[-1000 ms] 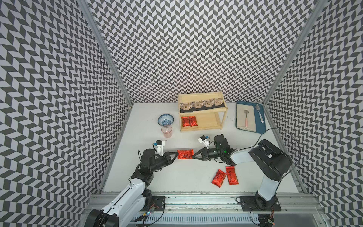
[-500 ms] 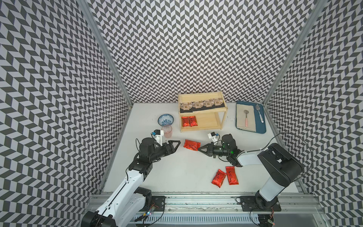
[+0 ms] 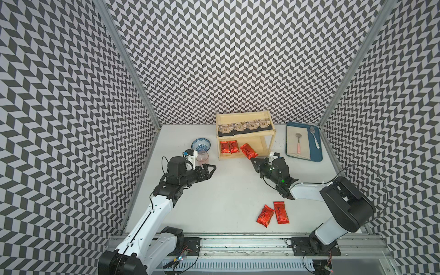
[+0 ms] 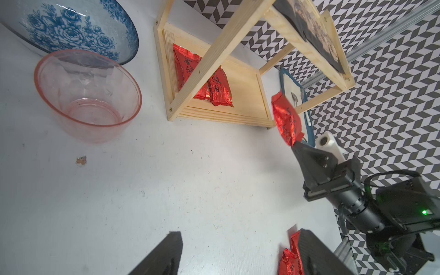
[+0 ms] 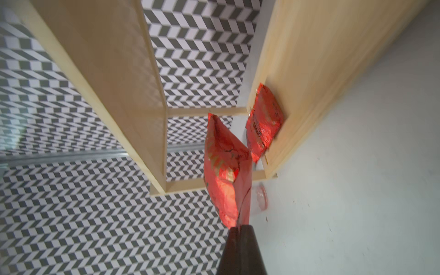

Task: Place the tea bags on the shelf by color
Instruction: Place the tea bag on the shelf.

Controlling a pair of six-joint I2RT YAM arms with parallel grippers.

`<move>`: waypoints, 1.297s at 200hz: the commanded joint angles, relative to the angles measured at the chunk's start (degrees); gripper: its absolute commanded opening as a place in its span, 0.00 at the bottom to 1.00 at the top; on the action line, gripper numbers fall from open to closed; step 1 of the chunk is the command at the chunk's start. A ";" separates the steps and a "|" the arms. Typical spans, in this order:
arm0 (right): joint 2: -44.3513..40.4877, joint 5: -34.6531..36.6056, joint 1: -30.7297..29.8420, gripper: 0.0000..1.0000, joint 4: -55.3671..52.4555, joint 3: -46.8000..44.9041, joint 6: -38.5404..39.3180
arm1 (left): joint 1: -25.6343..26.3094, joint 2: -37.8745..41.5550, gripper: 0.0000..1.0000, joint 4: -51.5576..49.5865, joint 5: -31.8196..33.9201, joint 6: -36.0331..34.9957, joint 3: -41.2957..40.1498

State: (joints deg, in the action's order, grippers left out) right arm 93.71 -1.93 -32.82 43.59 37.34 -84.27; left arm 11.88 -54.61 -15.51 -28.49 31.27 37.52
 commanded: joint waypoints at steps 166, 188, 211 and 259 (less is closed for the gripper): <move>23.58 12.49 0.21 0.00 -4.71 23.94 -7.34 | 0.72 -3.71 0.77 -3.48 2.43 -1.91 2.19; 24.07 12.93 0.28 0.00 -4.47 23.84 -7.41 | 0.68 -3.89 0.77 -2.95 2.11 -1.76 1.87; 24.97 12.95 0.30 0.00 -4.48 24.26 -7.57 | 0.69 -3.93 0.77 -2.78 1.94 -1.74 1.82; 27.74 11.45 0.22 0.00 -3.87 25.89 -8.67 | 0.69 -4.06 0.77 -2.42 1.59 -1.56 1.58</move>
State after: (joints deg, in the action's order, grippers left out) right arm 119.50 9.63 -32.80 37.95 62.00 -92.07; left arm 12.93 -58.72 -18.33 -26.24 30.46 37.63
